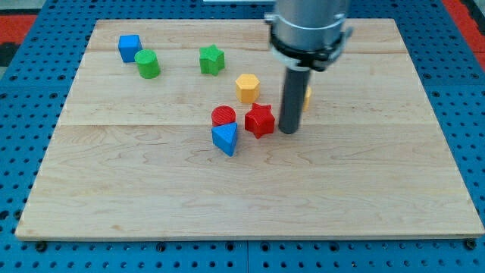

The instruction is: Push the red star below the green circle

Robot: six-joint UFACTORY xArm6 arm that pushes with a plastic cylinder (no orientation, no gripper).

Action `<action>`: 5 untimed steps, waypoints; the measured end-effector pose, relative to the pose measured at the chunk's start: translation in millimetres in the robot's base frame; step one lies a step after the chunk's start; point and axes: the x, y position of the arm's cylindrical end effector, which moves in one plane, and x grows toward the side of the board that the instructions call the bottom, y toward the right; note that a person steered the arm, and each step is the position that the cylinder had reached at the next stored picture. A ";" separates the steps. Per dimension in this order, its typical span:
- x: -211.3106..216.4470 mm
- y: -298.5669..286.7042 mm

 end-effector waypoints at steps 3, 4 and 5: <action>-22.3 -79.8; -21.6 -97.1; -36.6 -124.1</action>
